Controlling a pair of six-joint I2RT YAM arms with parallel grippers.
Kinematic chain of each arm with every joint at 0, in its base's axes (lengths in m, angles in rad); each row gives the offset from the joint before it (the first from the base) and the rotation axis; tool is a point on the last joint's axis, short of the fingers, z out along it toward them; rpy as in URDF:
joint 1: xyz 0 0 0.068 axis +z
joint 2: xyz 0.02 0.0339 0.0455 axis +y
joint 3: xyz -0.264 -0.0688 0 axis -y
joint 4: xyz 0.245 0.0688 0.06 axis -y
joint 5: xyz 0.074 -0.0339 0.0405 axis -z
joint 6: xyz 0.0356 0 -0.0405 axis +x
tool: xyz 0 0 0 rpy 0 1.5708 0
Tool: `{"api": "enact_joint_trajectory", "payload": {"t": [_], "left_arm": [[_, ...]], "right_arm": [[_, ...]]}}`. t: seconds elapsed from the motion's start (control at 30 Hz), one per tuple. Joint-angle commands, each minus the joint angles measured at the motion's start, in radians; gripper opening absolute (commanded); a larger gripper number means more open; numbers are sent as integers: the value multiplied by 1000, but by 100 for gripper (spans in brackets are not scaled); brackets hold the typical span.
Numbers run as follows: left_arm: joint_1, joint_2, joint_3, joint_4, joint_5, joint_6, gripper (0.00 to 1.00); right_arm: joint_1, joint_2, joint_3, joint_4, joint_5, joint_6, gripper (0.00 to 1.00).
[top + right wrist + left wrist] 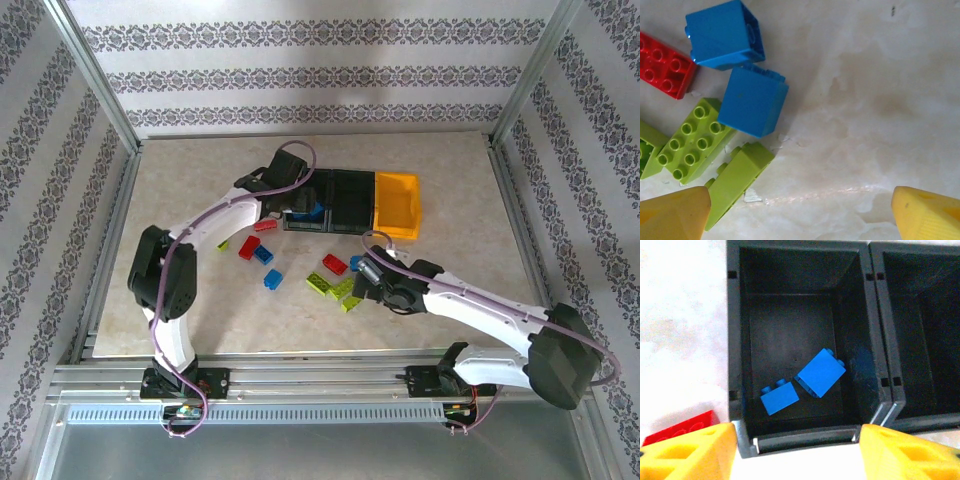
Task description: Sort the legos into containers by color
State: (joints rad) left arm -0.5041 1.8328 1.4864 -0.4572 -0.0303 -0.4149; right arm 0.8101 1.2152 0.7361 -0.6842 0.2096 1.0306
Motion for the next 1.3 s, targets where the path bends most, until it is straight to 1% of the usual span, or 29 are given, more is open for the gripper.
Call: {"api": "enact_joint_trajectory", "payload": {"t": [0.0, 0.17, 0.2, 0.23, 0.47, 0.63, 0.83, 1.07, 1.27], "left_arm": [[-8, -78, -61, 53, -47, -28, 73], [-5, -170, -163, 92, -94, -45, 88], [-5, -189, -186, 99, -105, -47, 95], [-4, -205, -204, 105, -119, -49, 100], [2, -300, -312, 131, -190, -60, 100], [10, -344, -367, 156, -207, -68, 100], [12, -351, -374, 152, -209, -72, 100], [13, -349, -378, 156, -207, -79, 100], [14, -348, -382, 155, -208, -81, 100]], "right_arm": [[13, 28, 28, -7, -29, 30, 92], [25, 69, 36, 38, -58, 39, 92], [27, 79, 37, 45, -62, 40, 91], [27, 91, 42, 50, -65, 41, 91], [44, 163, 78, 78, -95, 27, 88], [46, 209, 88, 80, -109, 20, 85], [46, 234, 76, 76, -128, 20, 73], [46, 260, 69, 35, -141, 12, 65], [46, 250, 77, 1, -141, 2, 57]]}}
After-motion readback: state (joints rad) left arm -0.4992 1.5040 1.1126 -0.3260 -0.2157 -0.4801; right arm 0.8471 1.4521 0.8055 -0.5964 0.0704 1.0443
